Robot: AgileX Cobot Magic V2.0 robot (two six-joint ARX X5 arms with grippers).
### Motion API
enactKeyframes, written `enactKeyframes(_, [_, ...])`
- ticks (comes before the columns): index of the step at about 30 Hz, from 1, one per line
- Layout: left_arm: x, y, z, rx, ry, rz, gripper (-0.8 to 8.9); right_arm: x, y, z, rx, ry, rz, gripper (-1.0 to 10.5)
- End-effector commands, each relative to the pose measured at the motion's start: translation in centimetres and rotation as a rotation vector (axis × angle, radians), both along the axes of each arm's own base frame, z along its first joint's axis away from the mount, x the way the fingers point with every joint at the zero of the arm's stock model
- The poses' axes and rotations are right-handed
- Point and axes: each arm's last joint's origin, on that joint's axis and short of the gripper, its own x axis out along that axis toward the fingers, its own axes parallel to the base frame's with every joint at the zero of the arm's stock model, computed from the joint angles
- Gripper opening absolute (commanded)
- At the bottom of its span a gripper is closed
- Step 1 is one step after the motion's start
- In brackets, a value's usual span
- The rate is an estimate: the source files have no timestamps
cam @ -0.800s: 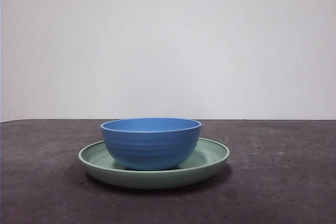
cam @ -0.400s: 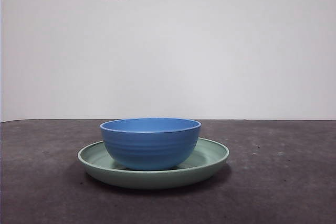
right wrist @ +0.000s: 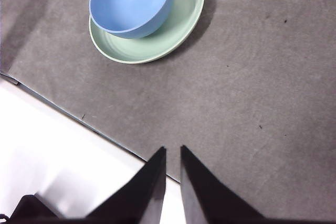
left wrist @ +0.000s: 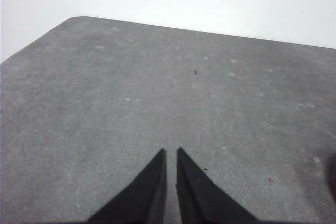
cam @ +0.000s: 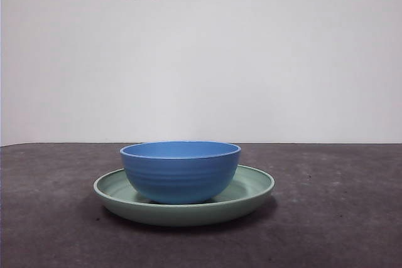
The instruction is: Pick up the blue bowl, put it on the green plate, put it on desk
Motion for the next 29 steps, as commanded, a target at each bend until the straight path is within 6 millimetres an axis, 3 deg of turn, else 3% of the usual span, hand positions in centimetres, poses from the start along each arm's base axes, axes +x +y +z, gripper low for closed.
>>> enactKeyframes(1, [0.1, 0.0, -0.8, 0.013, 0.027, 0.004, 0.31, 0.1, 0.1, 0.3, 0.01, -0.009, 0.001, 0.4])
enactKeyframes(22, [0.1, 0.0, -0.8, 0.013, 0.027, 0.004, 0.32, 0.1, 0.1, 0.3, 0.005, -0.015, 0.006, 0.4])
enactKeyframes(25, [0.1, 0.0, -0.8, 0.013, 0.027, 0.004, 0.31, 0.4, 0.1, 0.6, 0.0, -0.077, 0.011, 0.4])
enactKeyframes(29, [0.1, 0.0, -0.8, 0.013, 0.027, 0.004, 0.31, 1.8, 0.6, 1.6, 0.048, -0.297, 0.034, 0.4])
